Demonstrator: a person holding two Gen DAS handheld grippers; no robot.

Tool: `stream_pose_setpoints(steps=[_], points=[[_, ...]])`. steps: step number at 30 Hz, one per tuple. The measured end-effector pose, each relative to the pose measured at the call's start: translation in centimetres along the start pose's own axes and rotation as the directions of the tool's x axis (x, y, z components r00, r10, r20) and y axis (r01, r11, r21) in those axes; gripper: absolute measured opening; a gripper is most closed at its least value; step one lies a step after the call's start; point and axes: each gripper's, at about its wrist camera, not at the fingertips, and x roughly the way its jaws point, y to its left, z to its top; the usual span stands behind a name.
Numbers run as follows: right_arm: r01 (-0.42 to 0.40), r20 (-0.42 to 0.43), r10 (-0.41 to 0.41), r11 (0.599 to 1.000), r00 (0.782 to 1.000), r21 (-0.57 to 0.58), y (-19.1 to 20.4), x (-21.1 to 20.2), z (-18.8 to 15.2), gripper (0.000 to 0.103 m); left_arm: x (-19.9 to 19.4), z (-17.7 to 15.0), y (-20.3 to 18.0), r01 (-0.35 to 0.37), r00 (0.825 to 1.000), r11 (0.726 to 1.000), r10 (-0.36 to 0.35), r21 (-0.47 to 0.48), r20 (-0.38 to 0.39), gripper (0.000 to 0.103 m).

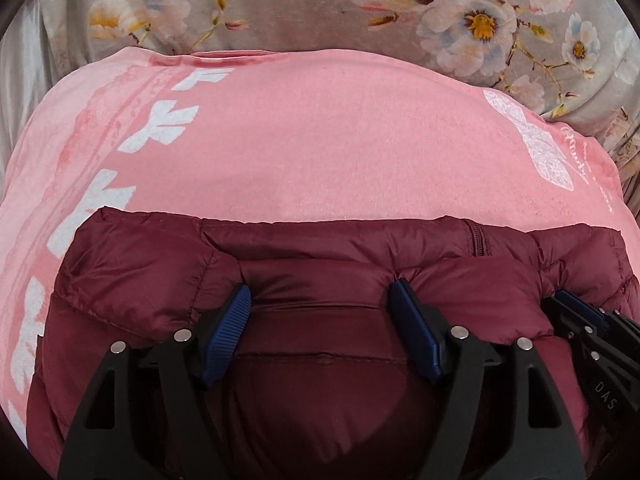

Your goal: Fold large clothes

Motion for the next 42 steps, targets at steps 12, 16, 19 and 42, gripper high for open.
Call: stream_pose_setpoints(steps=[12,16,19,42], points=[[0.01,-0.005,-0.01,1.0,1.0,0.001,0.0,0.5,0.2,0.02,0.7,0.2,-0.6,-0.018,1.0,0.999,0.018,0.027,-0.004,0.076],[0.009,-0.007,-0.009,1.0,1.0,-0.001,-0.1,0.5,0.1,0.02,0.8,0.2,-0.7,-0.02,1.0,0.999,0.02,0.033,-0.006,0.078],[0.012,-0.007,-0.012,1.0,1.0,-0.002,0.0,0.6,0.1,0.02,0.9,0.3,-0.7,-0.022,1.0,0.999,0.022,0.035,-0.007,0.078],[-0.042,0.003,0.042,0.999,0.999,0.011,1.9,-2.5,1.0,0.027,-1.8,0.4,-0.5,-0.057,0.998,0.998,0.058,0.022,-0.029,0.08]])
